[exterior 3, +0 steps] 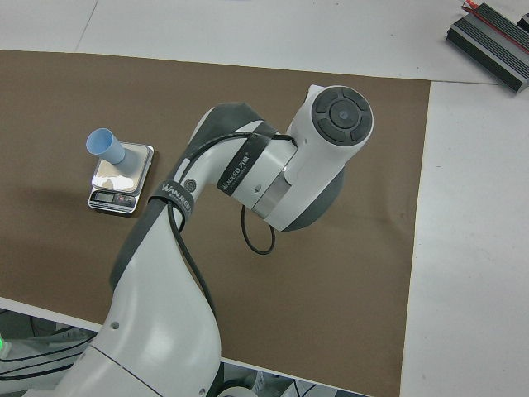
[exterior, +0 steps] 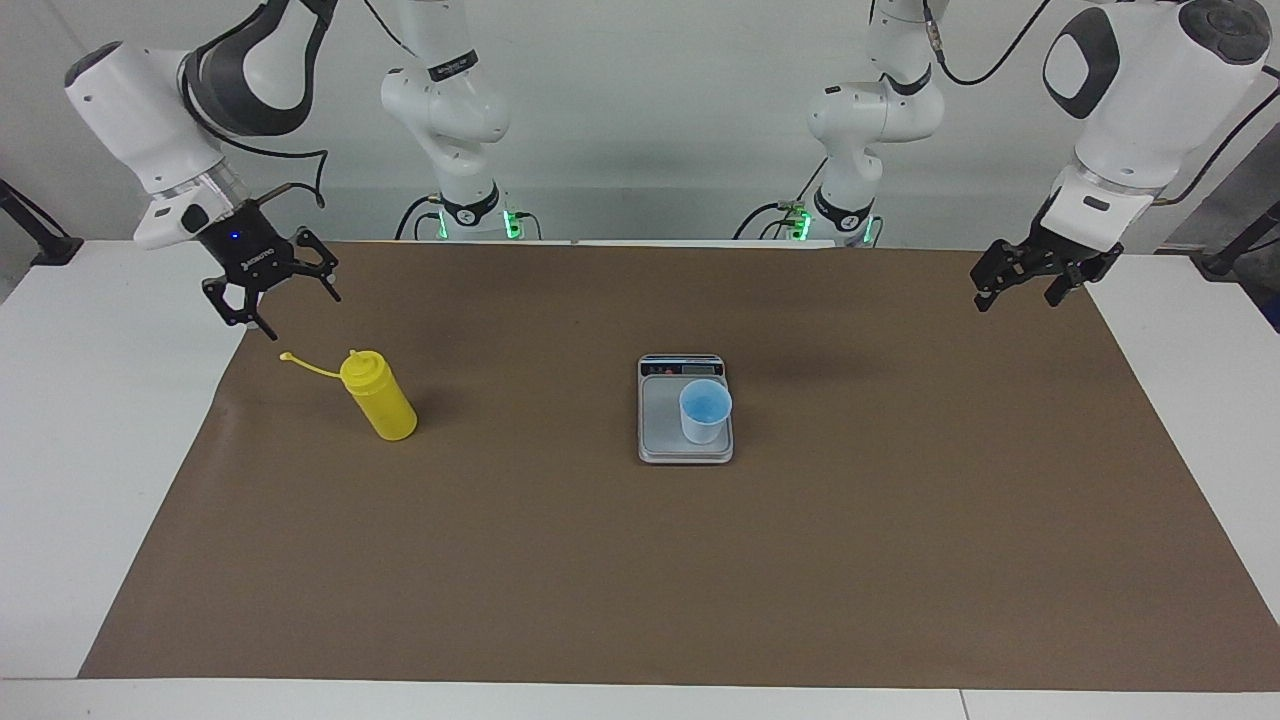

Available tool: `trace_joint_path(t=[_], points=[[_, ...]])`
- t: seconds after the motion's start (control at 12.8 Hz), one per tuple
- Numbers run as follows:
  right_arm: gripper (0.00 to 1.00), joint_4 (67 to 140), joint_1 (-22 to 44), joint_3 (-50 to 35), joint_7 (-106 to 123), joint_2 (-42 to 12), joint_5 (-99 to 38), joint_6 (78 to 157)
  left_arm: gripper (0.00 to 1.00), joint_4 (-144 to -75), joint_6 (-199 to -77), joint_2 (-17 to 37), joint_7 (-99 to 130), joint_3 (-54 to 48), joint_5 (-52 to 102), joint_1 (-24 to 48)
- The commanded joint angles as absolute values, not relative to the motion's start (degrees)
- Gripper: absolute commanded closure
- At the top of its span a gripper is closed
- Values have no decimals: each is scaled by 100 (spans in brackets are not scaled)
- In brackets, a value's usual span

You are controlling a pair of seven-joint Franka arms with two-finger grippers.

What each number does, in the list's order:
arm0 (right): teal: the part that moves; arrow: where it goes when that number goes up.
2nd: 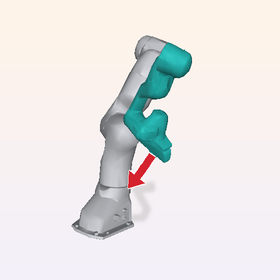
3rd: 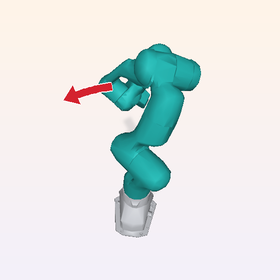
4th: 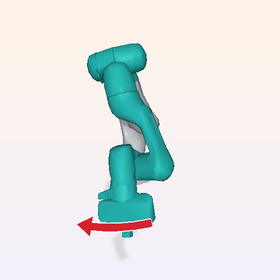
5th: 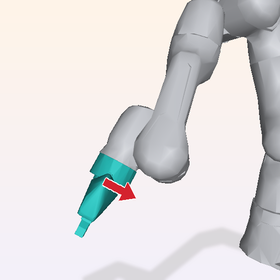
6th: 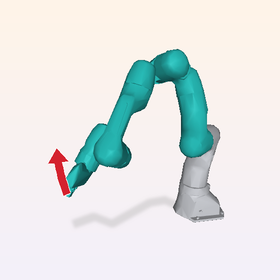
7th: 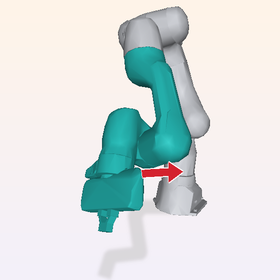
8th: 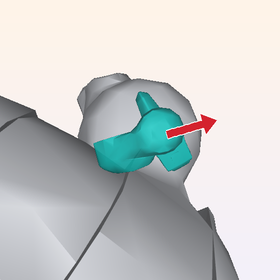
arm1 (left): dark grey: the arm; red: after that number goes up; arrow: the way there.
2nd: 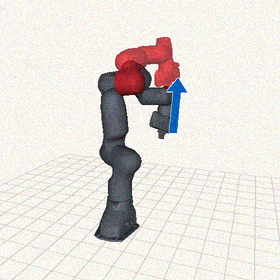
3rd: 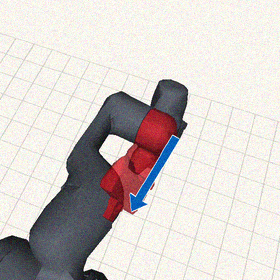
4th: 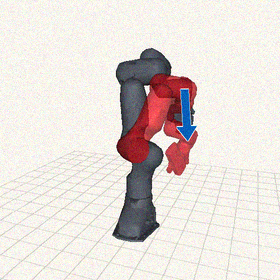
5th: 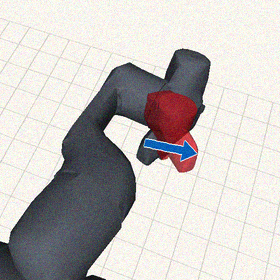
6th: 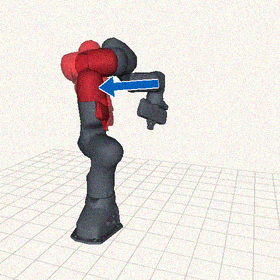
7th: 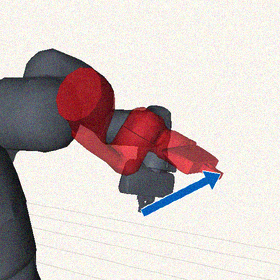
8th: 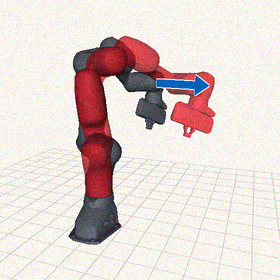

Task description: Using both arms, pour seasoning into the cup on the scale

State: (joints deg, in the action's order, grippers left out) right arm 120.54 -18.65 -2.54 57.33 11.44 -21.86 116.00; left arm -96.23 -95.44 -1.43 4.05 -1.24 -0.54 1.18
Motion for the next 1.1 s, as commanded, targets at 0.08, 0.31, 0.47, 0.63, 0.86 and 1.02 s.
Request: trace_joint_path(t=[0.08, 0.31, 0.47, 0.63, 0.86, 1.02], points=[[0, 11568, -1460, -290, 3496, 1160, -1506, 11251, 0, -9703, -9510, -264, 448, -132, 9, 88], [0, 11058, -1082, -334, 1728, 1064, -819, 10934, 0, -9703, -9510, -264, 448, -132, 9, 88], [0, 10664, -880, -352, 1049, 906, -451, 10593, 0, -9703, -9510, -264, 448, -132, 9, 88], [0, 10075, -599, -352, 84, 660, 59, 10127, 0, -9703, -9510, -264, 448, -132, 9, 88], [0, 9547, -492, -360, -422, 475, 430, 9766, 0, -9703, -9510, -264, 448, -132, 9, 88], [0, 9064, -326, -387, -439, 274, 658, 9354, 0, -9703, -9510, -264, 448, -132, 9, 88]])
